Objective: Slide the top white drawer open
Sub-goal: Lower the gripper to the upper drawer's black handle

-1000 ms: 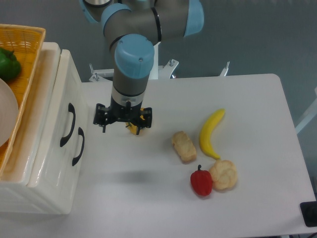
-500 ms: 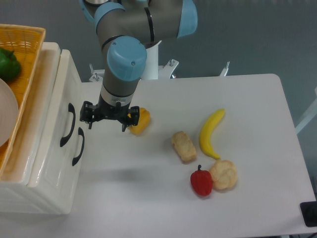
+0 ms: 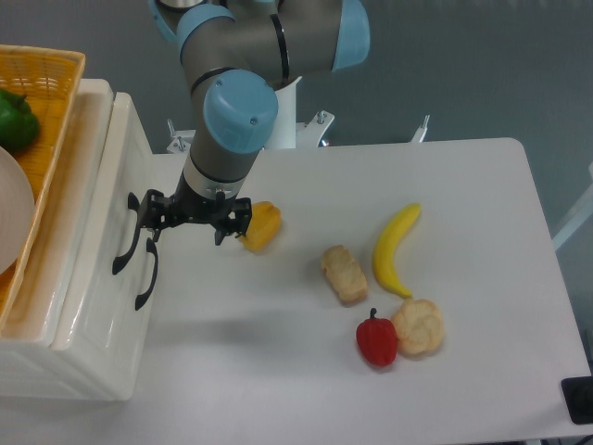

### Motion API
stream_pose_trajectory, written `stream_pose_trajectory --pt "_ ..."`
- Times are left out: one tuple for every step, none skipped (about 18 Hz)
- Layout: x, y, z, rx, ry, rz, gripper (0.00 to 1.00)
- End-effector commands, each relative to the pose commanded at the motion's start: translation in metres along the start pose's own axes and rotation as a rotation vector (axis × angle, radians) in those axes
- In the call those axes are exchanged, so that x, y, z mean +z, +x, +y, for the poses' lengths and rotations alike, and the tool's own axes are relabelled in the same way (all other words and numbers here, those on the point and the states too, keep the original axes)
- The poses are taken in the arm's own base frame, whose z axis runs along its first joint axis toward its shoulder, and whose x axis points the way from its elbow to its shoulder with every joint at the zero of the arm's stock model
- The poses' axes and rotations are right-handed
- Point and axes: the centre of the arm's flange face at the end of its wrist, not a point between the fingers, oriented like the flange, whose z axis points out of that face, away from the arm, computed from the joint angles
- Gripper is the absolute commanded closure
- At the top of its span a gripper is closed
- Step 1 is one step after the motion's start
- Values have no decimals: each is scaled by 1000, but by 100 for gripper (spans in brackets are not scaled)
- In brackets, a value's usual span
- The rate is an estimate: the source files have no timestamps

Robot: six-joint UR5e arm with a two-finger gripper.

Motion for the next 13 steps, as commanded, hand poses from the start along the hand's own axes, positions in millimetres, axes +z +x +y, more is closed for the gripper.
stream_pose_trajectory --pt "2 2 2 2 -12 0 0" --pt "3 3 2 2 -18 4 0" --pt "2 4 2 3 -14 9 0" --pt "3 5 2 4 -17 14 0" --pt "4 5 1 7 -18 16 0" --pt "2 6 1 10 -12 18 0" --pt "-2 8 -1 14 -5 19 0" --pt "-6 11 -1 18 3 24 0" --pt "-7 14 -1 22 7 34 0" --pt "-8 15 -1 23 9 35 0" --pt "-9 16 0 23 10 35 0" --pt "-7 20 0 31 5 31 0" --pt "-3 20 0 32 -2 30 0"
